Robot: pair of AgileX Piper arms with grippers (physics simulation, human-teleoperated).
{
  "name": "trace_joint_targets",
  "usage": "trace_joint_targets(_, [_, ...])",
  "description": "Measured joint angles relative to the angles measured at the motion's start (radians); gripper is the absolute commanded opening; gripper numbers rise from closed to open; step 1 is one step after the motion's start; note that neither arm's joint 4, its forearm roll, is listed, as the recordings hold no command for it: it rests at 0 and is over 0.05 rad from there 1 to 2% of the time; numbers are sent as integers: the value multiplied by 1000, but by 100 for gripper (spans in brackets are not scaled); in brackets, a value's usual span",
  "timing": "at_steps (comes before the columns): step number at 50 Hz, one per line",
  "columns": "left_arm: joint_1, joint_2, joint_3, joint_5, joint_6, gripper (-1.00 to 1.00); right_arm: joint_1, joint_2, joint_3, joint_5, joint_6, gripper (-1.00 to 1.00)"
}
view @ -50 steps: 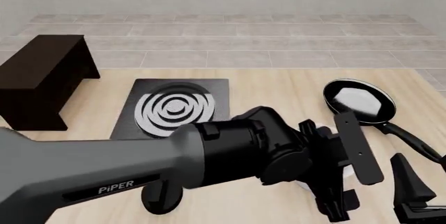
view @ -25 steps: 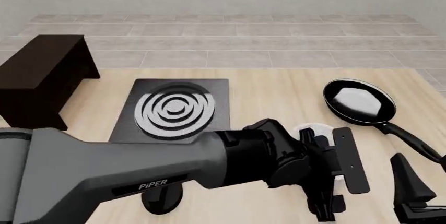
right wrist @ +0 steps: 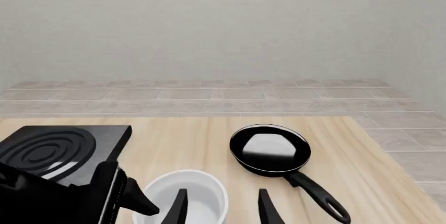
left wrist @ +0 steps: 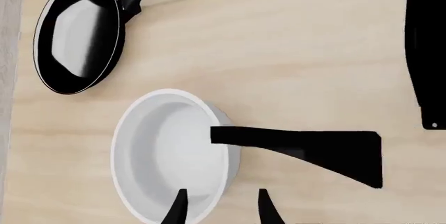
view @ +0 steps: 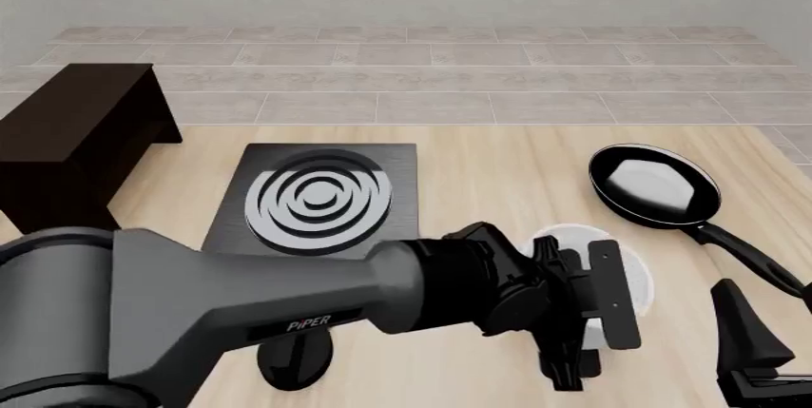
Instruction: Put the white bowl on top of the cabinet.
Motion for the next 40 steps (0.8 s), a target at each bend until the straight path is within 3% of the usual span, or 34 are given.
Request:
trace_joint_targets(15, [18, 47, 11, -4, 30, 100, 0, 0, -1, 2, 0, 100])
trace_joint_targets(40, [51, 93, -55, 24, 24, 100, 0, 0, -2, 2, 0, 100])
